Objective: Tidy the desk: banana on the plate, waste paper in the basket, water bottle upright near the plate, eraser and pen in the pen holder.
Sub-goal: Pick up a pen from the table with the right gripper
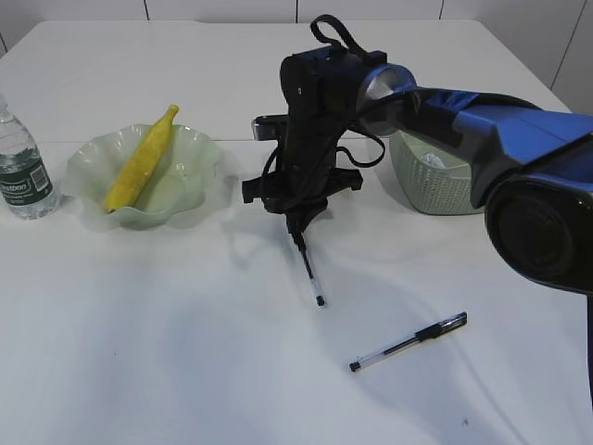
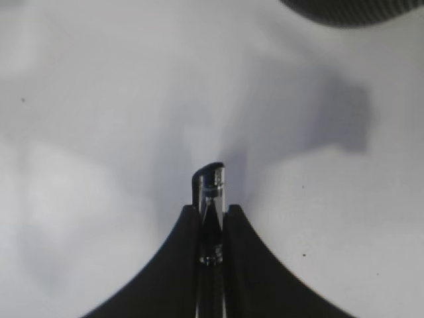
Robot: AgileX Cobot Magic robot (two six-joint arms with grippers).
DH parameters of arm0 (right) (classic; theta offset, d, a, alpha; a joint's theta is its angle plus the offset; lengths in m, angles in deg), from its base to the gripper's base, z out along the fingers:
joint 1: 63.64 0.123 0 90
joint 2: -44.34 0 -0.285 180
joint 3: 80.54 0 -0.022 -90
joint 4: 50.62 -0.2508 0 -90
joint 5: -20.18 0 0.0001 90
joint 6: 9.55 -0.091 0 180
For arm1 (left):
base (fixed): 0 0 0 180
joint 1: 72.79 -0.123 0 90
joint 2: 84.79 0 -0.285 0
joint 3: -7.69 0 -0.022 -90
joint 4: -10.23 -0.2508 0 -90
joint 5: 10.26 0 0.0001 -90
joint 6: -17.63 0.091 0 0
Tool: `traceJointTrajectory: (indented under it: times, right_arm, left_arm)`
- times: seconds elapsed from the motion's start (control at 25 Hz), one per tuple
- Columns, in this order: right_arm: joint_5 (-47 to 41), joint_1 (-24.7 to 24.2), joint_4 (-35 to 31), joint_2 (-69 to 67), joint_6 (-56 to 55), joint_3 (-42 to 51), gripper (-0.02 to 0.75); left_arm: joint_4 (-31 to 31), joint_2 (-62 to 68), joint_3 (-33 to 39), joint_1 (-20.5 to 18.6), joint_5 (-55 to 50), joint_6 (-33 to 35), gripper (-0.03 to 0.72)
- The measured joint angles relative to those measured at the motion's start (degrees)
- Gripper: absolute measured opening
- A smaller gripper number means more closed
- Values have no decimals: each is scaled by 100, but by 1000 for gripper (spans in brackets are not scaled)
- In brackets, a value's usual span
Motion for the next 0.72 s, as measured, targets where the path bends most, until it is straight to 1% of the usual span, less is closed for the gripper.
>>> traceJointTrajectory:
  times: [0.16, 0.4, 0.72]
  right_arm:
    - [0, 0, 92, 0, 0, -287, 41]
    - [-9, 0, 92, 0, 0, -555, 41]
    - [-44, 0, 92, 0, 0, -1137, 41]
  left_arm:
    - [0, 0, 0, 0, 0, 0, 552]
    - [0, 0, 0, 0, 0, 0, 551]
    - [0, 0, 0, 0, 0, 0, 552]
